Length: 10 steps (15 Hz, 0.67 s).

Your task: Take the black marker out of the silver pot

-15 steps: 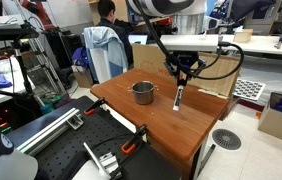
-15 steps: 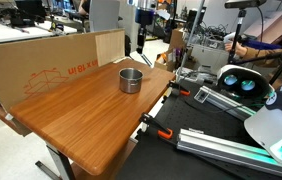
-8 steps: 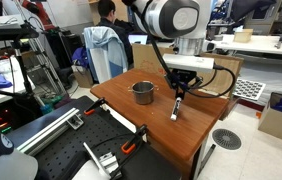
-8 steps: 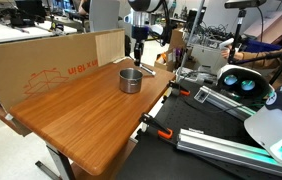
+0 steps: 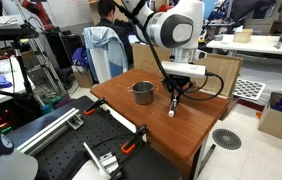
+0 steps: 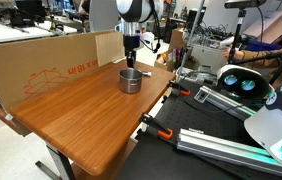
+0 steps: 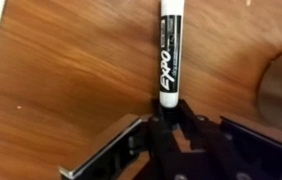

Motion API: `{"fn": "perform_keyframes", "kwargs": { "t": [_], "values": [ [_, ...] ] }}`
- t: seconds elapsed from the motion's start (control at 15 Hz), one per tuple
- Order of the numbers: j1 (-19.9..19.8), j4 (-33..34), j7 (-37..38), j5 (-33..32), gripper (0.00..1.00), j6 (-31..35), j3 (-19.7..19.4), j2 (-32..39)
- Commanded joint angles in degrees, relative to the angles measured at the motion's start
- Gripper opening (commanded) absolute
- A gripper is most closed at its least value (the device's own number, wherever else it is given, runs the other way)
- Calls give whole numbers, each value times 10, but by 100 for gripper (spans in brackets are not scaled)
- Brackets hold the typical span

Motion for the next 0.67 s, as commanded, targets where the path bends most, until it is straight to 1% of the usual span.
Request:
{"fn": "perform_keyframes", "kwargs": {
  "t": [0.0, 0.4, 0.47, 0.6],
  "values": [
    [1, 28, 10, -38, 55, -47, 6, 10],
    [-4, 40, 7, -39, 98, -56, 14, 0],
    [-5, 41, 6, -38, 100, -56, 15, -2],
    [-6, 42, 3, -35, 100, -54, 18, -8]
  ]
}}
